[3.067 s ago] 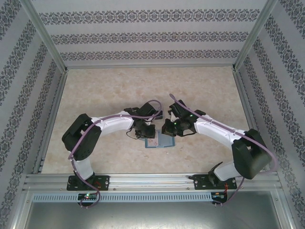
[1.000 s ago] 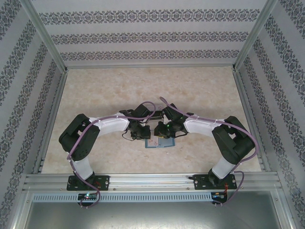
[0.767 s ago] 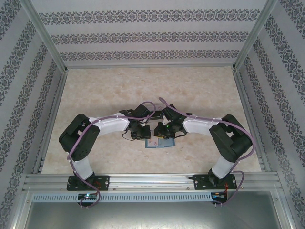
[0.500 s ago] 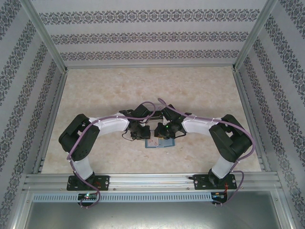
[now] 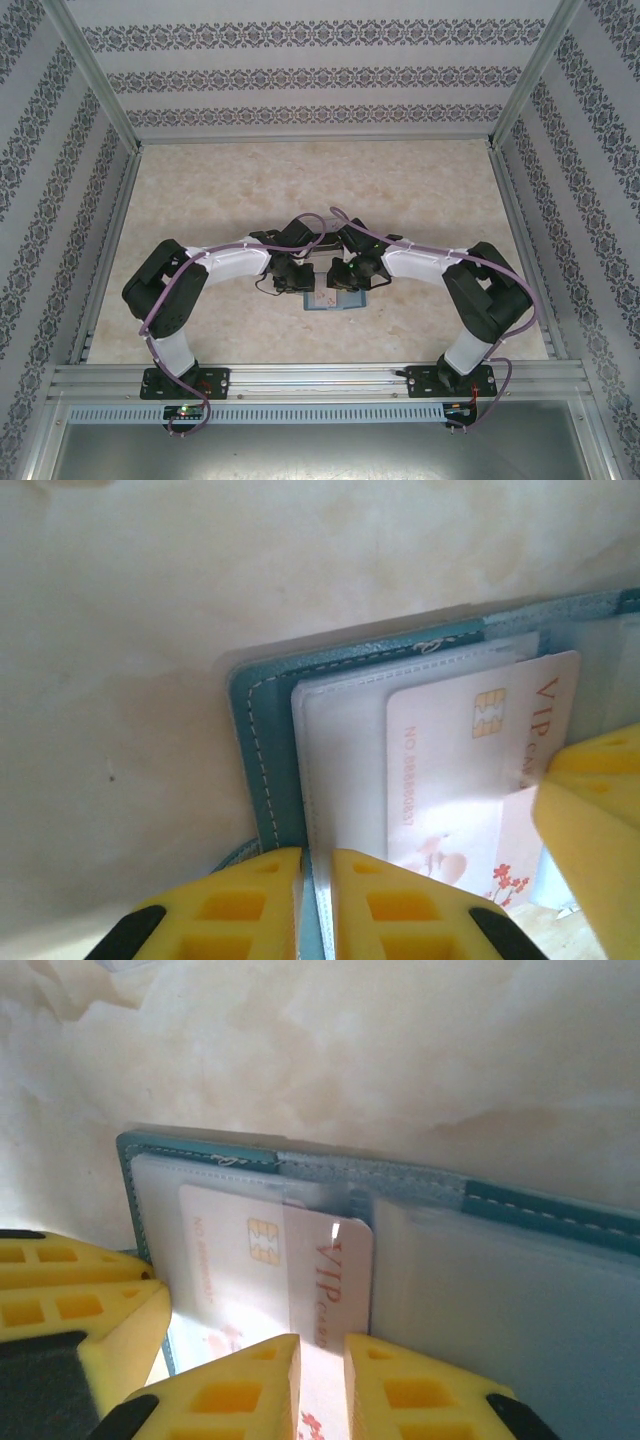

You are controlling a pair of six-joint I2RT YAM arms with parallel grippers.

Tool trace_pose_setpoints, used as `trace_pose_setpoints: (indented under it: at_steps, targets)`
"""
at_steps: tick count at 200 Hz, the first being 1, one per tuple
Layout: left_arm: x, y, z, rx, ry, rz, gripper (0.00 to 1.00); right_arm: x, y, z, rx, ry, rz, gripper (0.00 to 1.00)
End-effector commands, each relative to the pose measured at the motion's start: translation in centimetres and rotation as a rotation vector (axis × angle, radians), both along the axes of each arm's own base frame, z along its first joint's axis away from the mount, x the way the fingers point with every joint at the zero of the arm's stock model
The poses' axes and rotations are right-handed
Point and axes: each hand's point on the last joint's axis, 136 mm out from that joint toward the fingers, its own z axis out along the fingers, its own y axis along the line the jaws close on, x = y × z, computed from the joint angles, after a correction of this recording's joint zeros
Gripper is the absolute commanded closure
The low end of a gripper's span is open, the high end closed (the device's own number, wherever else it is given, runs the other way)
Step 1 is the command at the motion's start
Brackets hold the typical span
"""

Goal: Take the credit cards out of the card holder

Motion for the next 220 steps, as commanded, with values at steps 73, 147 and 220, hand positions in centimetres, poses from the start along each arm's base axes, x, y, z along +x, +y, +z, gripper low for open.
trace_pose_setpoints:
  at_steps: [73, 147, 220]
  targets:
    - [0.0, -1.6, 2.9, -0.011, -0.045, -0.044, 0.84, -0.3, -0.4, 1.3, 0.007, -0.015, 0.0, 0.79]
    - [-0.5, -1.3, 0.1, 0.036, -0.002, -0.055, 0.85, 0.0, 0.4, 0.7, 0.042, 0.0, 0.005, 0.78]
    - [-1.5, 0.2, -1.6, 0.088, 0.025, -0.043, 0.86, -0.2, -1.0, -1.2, -0.015, 0.013, -0.001, 0.77]
